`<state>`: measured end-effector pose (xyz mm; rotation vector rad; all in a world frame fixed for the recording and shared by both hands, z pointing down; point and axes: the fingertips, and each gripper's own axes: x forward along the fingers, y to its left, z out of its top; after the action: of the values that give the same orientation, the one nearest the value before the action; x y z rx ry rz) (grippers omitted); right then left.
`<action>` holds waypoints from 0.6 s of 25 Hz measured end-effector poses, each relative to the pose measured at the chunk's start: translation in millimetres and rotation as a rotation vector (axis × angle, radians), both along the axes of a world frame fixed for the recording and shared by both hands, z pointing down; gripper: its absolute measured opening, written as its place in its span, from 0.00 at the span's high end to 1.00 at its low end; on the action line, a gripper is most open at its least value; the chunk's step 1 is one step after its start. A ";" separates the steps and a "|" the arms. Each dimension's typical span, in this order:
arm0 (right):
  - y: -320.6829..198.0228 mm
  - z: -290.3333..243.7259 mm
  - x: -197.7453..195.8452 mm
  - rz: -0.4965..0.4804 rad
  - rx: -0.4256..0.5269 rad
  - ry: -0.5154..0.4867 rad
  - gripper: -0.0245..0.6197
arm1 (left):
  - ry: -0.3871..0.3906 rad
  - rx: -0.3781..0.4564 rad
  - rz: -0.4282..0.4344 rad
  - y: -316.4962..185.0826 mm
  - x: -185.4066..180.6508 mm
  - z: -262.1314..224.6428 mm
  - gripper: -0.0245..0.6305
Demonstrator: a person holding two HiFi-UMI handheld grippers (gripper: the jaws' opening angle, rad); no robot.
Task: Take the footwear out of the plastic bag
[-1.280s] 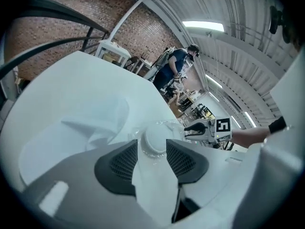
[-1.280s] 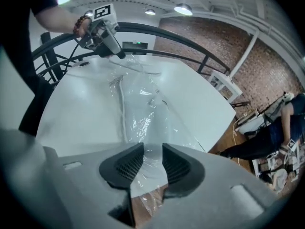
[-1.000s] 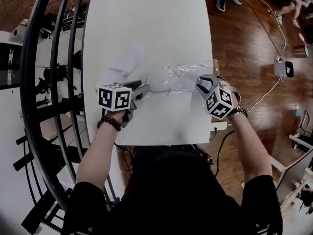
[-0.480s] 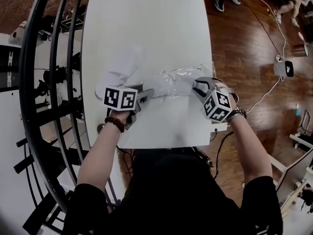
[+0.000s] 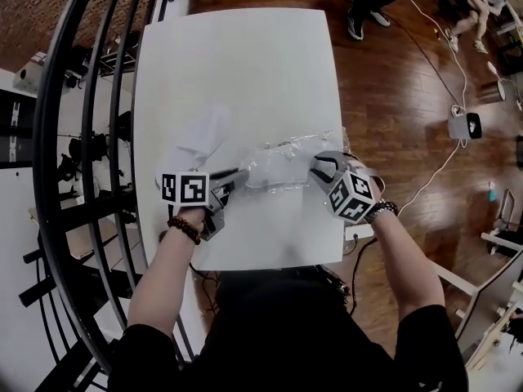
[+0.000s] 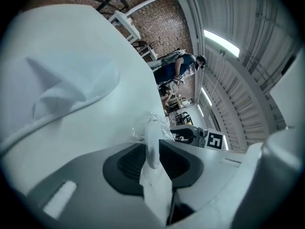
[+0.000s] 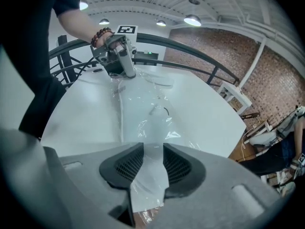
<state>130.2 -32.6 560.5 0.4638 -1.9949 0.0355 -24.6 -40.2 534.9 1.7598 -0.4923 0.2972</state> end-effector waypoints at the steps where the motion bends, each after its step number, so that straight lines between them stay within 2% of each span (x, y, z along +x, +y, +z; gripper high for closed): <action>1: 0.7 0.4 -1.4 0.003 -0.002 -0.003 0.79 | 0.016 -0.010 -0.008 0.9 0.1 -0.6 0.80; 3: 2.1 0.8 -1.5 0.009 -0.007 -0.008 0.79 | 0.009 -0.016 -0.006 3.0 -0.2 1.7 0.86; 7: -2.6 -1.1 1.5 0.039 -0.011 -0.020 0.79 | 0.005 -0.009 -0.015 -0.4 -2.4 -0.8 0.89; 15: -17.6 -5.9 20.8 0.162 0.003 -0.023 0.78 | 0.041 0.005 -0.104 -2.4 -35.2 -18.5 0.89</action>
<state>151.1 -50.2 554.6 0.6288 -1.9759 0.1392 -59.8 -42.6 516.3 1.7355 -0.5539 0.1864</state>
